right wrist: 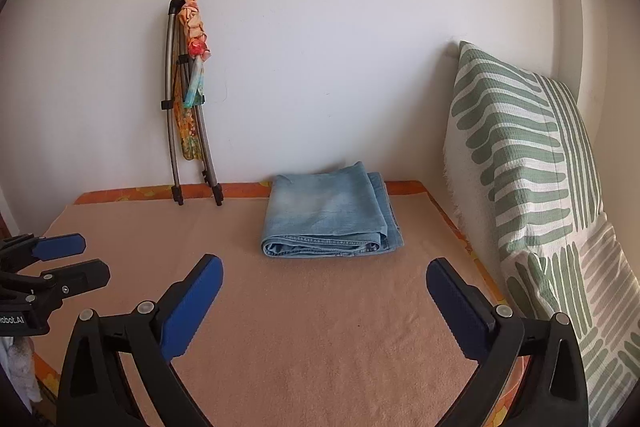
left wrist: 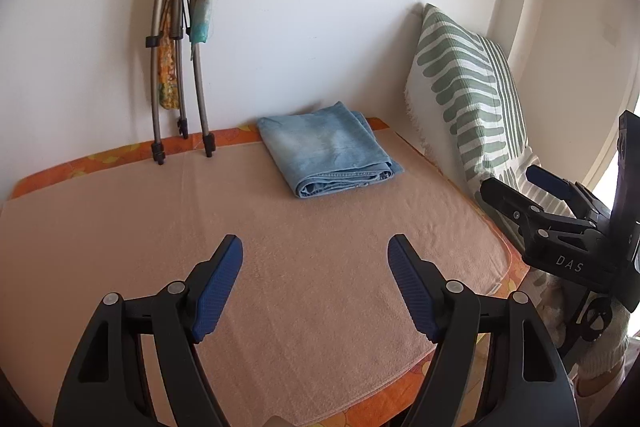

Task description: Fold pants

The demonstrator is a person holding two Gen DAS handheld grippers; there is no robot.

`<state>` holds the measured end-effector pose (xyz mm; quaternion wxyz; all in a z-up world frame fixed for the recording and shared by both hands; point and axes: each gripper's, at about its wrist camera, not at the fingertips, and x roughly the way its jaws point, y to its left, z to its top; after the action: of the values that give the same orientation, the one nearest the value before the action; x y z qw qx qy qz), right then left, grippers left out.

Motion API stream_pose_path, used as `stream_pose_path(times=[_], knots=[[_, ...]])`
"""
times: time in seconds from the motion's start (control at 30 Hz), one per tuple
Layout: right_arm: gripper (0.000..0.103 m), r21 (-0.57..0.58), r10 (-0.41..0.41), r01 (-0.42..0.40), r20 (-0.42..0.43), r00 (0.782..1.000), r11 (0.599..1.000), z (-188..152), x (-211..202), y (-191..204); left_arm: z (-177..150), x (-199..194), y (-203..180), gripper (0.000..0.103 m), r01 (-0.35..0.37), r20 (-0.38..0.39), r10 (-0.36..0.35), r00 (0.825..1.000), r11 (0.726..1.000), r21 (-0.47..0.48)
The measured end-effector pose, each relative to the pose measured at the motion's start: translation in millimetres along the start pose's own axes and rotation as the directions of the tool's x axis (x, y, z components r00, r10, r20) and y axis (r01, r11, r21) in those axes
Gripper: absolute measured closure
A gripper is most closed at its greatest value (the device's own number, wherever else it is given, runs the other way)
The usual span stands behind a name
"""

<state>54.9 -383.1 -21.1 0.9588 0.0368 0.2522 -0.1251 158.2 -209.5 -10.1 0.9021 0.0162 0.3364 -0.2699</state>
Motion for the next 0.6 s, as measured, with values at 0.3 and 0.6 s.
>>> stream_pose_path(times=[0.3,0.6], knots=[[0.0,0.008,0.014,-0.014,0.01,1.0,1.0,-30.9,-6.8,14.5,-30.1,-9.3,4.1,0.028,-0.045,0.02,0.045,0.999,0.999,-0.015],[0.0,-0.005,0.029,-0.029,0.008,1.0,1.0,-50.2,1.0,20.2,-44.0,1.0,10.8,0.028,-0.06,-0.002,0.06,0.998,0.998,-0.011]])
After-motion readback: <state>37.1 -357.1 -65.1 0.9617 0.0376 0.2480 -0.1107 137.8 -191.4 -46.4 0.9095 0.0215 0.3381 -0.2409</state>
